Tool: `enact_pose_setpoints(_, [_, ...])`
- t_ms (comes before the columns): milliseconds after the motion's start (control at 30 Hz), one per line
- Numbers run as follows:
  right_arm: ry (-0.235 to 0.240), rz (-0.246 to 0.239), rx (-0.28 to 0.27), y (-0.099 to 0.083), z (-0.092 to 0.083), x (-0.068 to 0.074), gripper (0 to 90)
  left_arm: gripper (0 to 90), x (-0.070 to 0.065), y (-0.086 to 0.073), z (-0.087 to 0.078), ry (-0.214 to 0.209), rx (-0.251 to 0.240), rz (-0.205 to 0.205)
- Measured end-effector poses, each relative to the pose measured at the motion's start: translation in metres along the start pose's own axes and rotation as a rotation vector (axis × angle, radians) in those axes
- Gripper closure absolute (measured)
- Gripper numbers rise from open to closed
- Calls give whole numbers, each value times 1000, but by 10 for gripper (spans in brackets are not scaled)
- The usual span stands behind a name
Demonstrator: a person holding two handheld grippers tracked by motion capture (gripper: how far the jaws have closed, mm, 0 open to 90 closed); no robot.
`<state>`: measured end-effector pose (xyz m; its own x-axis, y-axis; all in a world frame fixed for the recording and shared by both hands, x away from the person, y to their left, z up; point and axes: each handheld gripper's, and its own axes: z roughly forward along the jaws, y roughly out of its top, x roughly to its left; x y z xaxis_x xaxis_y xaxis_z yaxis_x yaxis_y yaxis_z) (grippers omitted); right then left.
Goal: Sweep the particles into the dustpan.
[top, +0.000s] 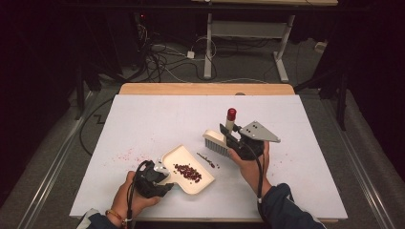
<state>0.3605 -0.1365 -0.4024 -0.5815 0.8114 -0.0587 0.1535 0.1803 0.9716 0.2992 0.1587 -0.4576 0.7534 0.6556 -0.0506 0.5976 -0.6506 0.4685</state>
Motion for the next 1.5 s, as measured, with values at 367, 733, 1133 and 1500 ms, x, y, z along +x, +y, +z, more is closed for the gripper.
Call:
enact_pose_setpoints(367, [-47, -18, -21, 4, 2, 4, 703, 638, -1, 0, 0, -3, -1, -7])
enact_pose_setpoints(733, [-33, -51, 1, 2, 8, 19, 703, 638, -4, 1, 3, -7, 2, -4])
enact_pose_setpoints(1133, [21, -65, 27, 0, 3, 39, 701, 638, -7, 3, 6, -2, 4, -16])
enact_pose_setpoints(1500, [142, -40, -2, 3, 1, 78, 703, 638, -9, 6, 10, 4, 7, -19])
